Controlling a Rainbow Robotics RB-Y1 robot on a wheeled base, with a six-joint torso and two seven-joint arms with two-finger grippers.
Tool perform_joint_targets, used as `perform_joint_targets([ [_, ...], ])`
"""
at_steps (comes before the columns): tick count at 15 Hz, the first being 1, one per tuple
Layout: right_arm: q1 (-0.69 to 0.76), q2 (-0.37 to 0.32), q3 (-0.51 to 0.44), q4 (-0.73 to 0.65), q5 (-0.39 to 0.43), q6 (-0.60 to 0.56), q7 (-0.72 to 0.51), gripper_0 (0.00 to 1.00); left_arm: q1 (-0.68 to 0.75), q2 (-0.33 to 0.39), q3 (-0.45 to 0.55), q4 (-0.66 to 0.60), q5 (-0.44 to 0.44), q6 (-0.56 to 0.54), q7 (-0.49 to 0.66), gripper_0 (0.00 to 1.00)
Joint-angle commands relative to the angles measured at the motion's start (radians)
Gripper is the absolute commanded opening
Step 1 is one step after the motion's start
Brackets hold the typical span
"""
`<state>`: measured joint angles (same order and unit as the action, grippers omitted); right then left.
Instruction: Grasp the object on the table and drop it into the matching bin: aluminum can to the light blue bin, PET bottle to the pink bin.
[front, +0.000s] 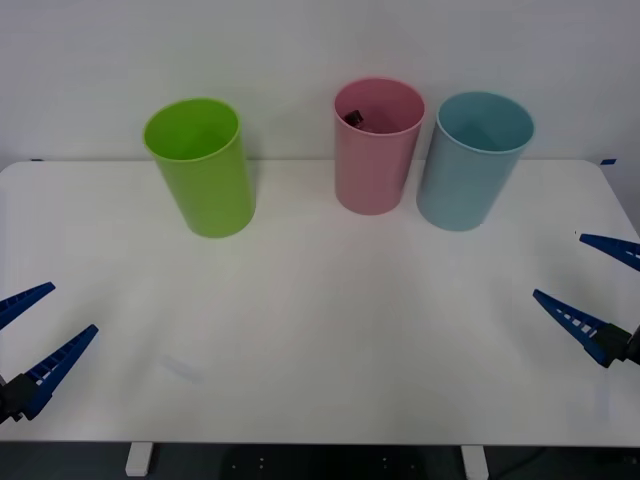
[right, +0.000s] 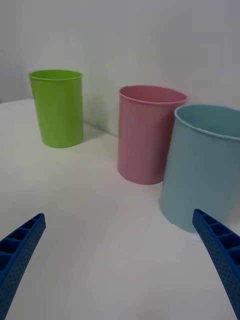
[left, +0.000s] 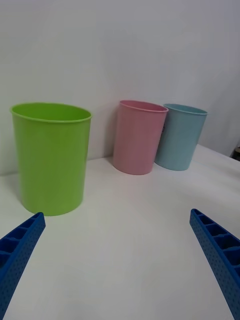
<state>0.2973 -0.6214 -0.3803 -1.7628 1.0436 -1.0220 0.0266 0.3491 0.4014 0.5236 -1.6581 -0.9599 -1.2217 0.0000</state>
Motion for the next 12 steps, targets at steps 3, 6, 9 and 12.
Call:
perform_joint_targets([
  [3,0.057,0.043,-0.046,0.000,0.003,-0.029,0.006,1.00,0.000,0.000,0.000,0.000,0.000,0.000,0.000,1.00],
  [6,0.083,0.061,-0.072,0.000,0.003,-0.056,0.007,1.00,0.000,0.000,0.000,0.000,0.000,0.000,0.000,1.00],
  [9,0.111,0.071,-0.097,0.000,0.003,-0.081,0.009,1.00,0.000,0.000,0.000,0.000,0.000,0.000,0.000,1.00],
  [12,0.135,0.075,-0.106,0.000,-0.010,-0.089,0.009,1.00,0.000,0.000,0.000,0.000,0.000,0.000,0.000,1.00],
])
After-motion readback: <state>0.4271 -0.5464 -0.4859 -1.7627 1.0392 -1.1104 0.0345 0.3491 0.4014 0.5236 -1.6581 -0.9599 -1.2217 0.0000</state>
